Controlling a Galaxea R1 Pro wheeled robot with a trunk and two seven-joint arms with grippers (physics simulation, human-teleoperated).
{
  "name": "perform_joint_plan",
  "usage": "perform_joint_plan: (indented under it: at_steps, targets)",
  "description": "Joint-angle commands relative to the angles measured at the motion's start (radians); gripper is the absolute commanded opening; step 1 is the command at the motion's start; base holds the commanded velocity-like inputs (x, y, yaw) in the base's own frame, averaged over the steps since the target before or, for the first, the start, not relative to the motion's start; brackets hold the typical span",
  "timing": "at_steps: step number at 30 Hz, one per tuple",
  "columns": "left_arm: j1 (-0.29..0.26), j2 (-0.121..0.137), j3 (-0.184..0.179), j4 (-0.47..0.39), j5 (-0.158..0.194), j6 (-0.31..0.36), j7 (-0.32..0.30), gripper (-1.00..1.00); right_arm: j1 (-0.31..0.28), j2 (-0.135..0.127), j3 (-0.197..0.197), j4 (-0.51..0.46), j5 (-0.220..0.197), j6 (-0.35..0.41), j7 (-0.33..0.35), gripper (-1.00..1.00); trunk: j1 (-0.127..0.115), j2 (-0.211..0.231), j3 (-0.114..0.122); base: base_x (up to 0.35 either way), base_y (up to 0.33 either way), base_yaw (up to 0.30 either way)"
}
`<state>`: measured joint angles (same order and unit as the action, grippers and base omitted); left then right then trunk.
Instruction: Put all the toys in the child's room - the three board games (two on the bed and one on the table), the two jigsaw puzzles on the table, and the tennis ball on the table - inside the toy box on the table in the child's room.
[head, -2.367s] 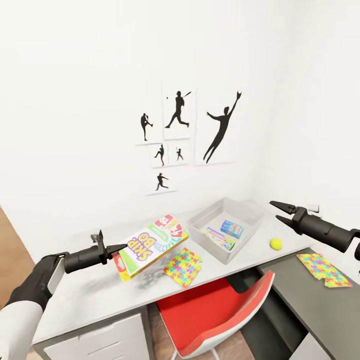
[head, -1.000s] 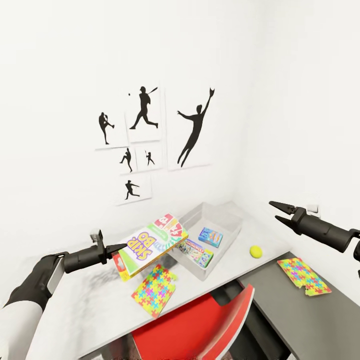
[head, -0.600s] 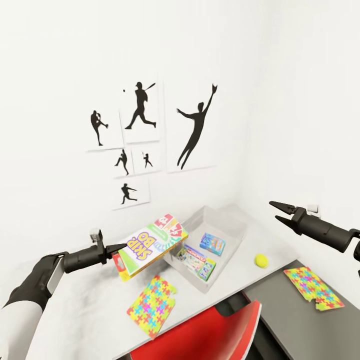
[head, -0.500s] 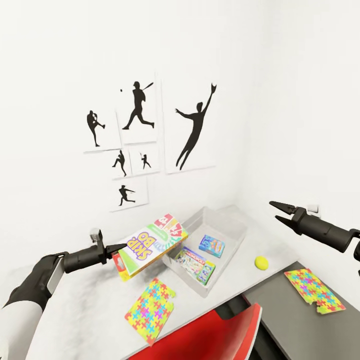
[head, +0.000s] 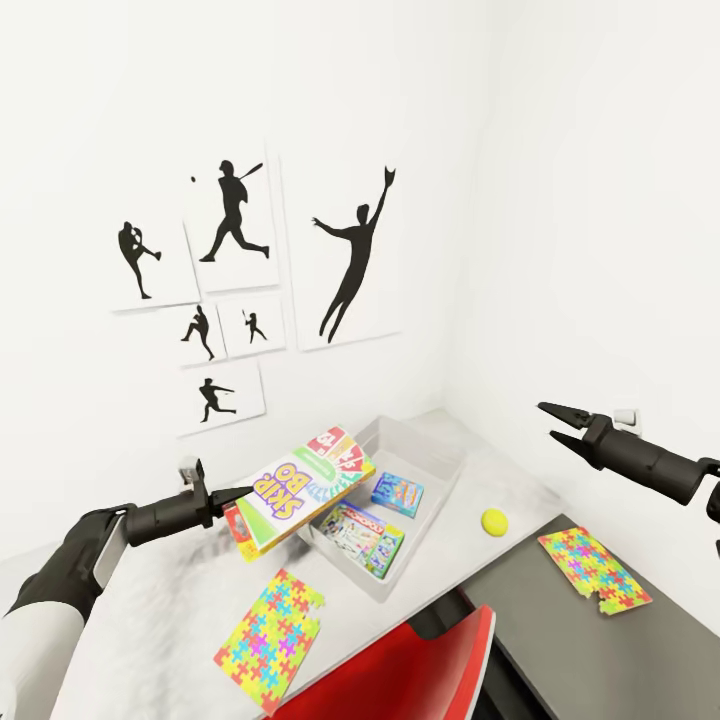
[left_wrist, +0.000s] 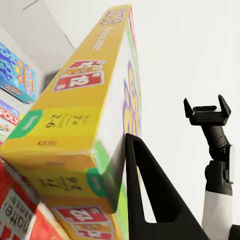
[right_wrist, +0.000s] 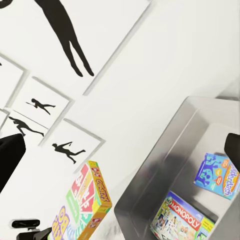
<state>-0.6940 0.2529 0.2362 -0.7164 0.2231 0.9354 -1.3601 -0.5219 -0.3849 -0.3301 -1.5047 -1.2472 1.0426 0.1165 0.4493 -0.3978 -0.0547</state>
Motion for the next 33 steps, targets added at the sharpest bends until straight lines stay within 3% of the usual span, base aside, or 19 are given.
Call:
perform_joint_plan:
  at_steps: [1, 15, 21, 24, 26, 28, 32, 33]
  targets:
    - [-0.001, 0.0, 0.0, 0.0, 0.002, 0.01, -0.002, -1.0, -0.001, 0.0, -0.001, 0.0, 0.011, 0.005, 0.01, 1.0, 0.001, -0.002, -0.002, 0.007, -0.008, -0.004]
    - [-0.001, -0.003, 0.0, 0.0, 0.005, 0.02, -0.004, -1.0, 0.0, 0.009, 0.002, -0.006, 0.009, 0.005, 0.011, 1.0, 0.001, -0.002, -0.002, 0.001, -0.001, 0.0]
    - [-0.027, -0.077, -0.003, -0.011, 0.004, 0.075, 0.003, -1.0, 0.0, 0.015, 0.003, -0.009, 0.012, 0.0, 0.009, 1.0, 0.001, -0.002, -0.002, 0.0, 0.0, 0.0]
    - [-0.065, -0.113, -0.003, -0.018, 0.002, 0.087, 0.007, -1.0, 0.0, 0.015, 0.002, -0.009, 0.012, -0.002, 0.008, 1.0, 0.001, -0.002, -0.002, 0.0, 0.0, 0.0]
    - [-0.103, -0.152, -0.003, -0.019, -0.001, 0.091, 0.022, -1.0, 0.0, 0.015, 0.001, -0.01, 0.012, -0.002, 0.007, 1.0, 0.001, -0.002, -0.002, 0.0, 0.0, 0.0]
    - [-0.128, -0.181, -0.003, -0.019, -0.001, 0.092, 0.068, -1.0, -0.001, 0.015, 0.0, -0.011, 0.011, -0.002, 0.007, 1.0, 0.001, -0.002, -0.002, 0.0, 0.0, 0.0]
    - [-0.167, -0.253, 0.001, -0.018, 0.006, 0.094, 0.233, -1.0, 0.0, 0.015, 0.001, -0.01, 0.012, -0.003, 0.006, 1.0, 0.001, -0.002, -0.002, 0.0, 0.0, 0.0]
    - [-0.17, -0.262, 0.001, -0.017, 0.007, 0.093, 0.251, -1.0, 0.0, 0.015, 0.001, -0.01, 0.012, -0.003, 0.006, 1.0, 0.001, -0.002, -0.002, 0.0, 0.0, 0.0]
